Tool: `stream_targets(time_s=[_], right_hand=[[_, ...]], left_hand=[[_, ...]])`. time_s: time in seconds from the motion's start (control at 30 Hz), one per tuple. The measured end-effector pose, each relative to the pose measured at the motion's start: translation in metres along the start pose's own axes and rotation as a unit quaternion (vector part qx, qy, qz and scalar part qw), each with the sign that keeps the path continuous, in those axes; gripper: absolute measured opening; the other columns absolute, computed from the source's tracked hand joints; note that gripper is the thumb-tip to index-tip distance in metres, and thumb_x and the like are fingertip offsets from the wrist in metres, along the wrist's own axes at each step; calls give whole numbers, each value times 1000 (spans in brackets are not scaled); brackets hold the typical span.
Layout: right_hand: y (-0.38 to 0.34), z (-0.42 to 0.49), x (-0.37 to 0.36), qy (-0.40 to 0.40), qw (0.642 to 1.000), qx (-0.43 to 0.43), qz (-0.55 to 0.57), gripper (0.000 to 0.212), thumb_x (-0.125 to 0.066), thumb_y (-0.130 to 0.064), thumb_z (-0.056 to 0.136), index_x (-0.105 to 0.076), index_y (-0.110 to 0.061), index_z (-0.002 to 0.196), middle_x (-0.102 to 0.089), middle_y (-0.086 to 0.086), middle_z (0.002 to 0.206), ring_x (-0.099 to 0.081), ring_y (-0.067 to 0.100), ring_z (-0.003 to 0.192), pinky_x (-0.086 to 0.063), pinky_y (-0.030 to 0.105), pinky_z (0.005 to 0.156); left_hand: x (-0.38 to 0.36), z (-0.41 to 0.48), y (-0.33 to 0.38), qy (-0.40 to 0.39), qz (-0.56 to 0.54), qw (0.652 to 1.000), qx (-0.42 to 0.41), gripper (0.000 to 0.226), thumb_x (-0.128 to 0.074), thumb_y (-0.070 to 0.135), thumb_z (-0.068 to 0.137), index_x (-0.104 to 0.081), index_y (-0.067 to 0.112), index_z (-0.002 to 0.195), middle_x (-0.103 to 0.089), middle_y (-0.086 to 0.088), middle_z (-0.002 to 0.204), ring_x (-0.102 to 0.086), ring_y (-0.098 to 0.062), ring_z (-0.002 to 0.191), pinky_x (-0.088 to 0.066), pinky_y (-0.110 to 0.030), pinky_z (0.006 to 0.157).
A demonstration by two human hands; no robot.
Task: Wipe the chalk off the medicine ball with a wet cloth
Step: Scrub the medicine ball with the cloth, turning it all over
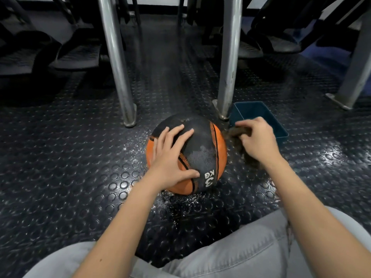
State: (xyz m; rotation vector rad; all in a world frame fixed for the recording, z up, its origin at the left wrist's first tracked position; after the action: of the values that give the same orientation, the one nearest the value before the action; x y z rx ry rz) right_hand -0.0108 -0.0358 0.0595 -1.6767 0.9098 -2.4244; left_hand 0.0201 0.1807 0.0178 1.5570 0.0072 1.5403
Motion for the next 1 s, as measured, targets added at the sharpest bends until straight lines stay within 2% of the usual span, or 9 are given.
stream_targets(time_s=[0.13, 0.2, 0.3, 0.4, 0.47, 0.57, 0.7, 0.9, 1.0], right_hand=[[-37, -8, 10, 42, 984, 127, 121, 39, -57, 7, 81, -69, -18, 109, -48, -1, 99, -47, 6, 96, -31, 4, 88], [-39, -7, -7, -28, 987, 133, 88, 44, -51, 9, 81, -68, -18, 110, -46, -1, 100, -49, 15, 102, -33, 13, 93], [-30, -11, -20, -96, 992, 65, 57, 37, -52, -2, 83, -69, -25, 106, -53, -5, 101, -52, 22, 108, -39, 29, 92], [-42, -27, -18, -138, 982, 107, 73, 28, -60, -8, 78, -72, -29, 93, -63, -11, 96, -58, 15, 99, -45, 28, 88], [-52, -34, -15, -161, 969, 130, 136, 29, -64, -4, 74, -73, -29, 85, -66, -14, 87, -61, 7, 88, -46, 22, 82], [-64, -30, 10, -28, 960, 164, 226, 35, -62, 3, 72, -70, -25, 91, -66, -16, 89, -61, 0, 87, -43, 10, 78], [-88, -42, -10, -33, 943, 270, 193, 35, -53, 2, 71, -71, -17, 95, -63, -4, 100, -56, 16, 95, -41, 21, 89], [-10, -2, -18, -4, 998, 46, 52, 39, -48, 6, 78, -71, -19, 97, -62, 3, 105, -53, 31, 105, -43, 41, 92], [-54, -24, 5, 51, 970, 159, 175, 31, -51, 0, 74, -71, -16, 92, -63, -1, 95, -58, 21, 96, -45, 37, 89]], left_hand=[[-4, -3, 1, -31, 9, 998, -49, 103, -88, 44, 55, -16, 58, 127, -11, 32, 139, 3, 1, 138, 3, -39, 116], [2, -1, -1, -46, -3, 998, -53, 92, -82, 54, 55, -24, 60, 126, -13, 41, 136, 1, 4, 138, 5, -40, 114], [21, 3, -14, 1, -49, 999, 4, 42, -44, 71, 69, -37, 68, 110, -24, 51, 126, -8, 7, 135, 8, -42, 112], [36, 2, -35, 80, -28, 991, 105, 23, -36, 59, 92, -44, 61, 113, -38, 41, 127, -20, 1, 135, 6, -43, 112], [40, -2, -41, 108, 7, 982, 156, 31, -37, 49, 97, -48, 48, 125, -44, 27, 136, -24, -6, 135, -1, -39, 111], [29, -4, -38, 99, -19, 976, 194, 48, -40, 55, 93, -40, 37, 138, -35, 20, 146, -21, -10, 135, -9, -37, 109], [24, 0, -43, 90, -101, 977, 167, 62, -45, 60, 88, -35, 33, 143, -32, 14, 150, -21, -9, 136, -16, -39, 113], [21, 3, -35, 18, -180, 979, 93, 51, -56, 42, 92, -38, 38, 139, -29, 29, 137, -18, 3, 132, -14, -38, 118], [17, 5, -23, 21, -168, 984, 62, 56, -49, 64, 78, -36, 48, 130, -31, 28, 141, -19, -2, 138, -14, -38, 118]])
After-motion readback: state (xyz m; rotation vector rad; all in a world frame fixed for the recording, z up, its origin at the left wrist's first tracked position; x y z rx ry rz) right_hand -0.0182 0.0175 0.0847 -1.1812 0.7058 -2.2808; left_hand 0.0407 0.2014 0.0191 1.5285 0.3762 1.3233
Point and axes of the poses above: each hand's wrist, its own z-axis towards the middle knuckle, its own x-axis out of the back of the hand, y = z × x, the point moved 8 cm from there along z, towards the middle knuckle
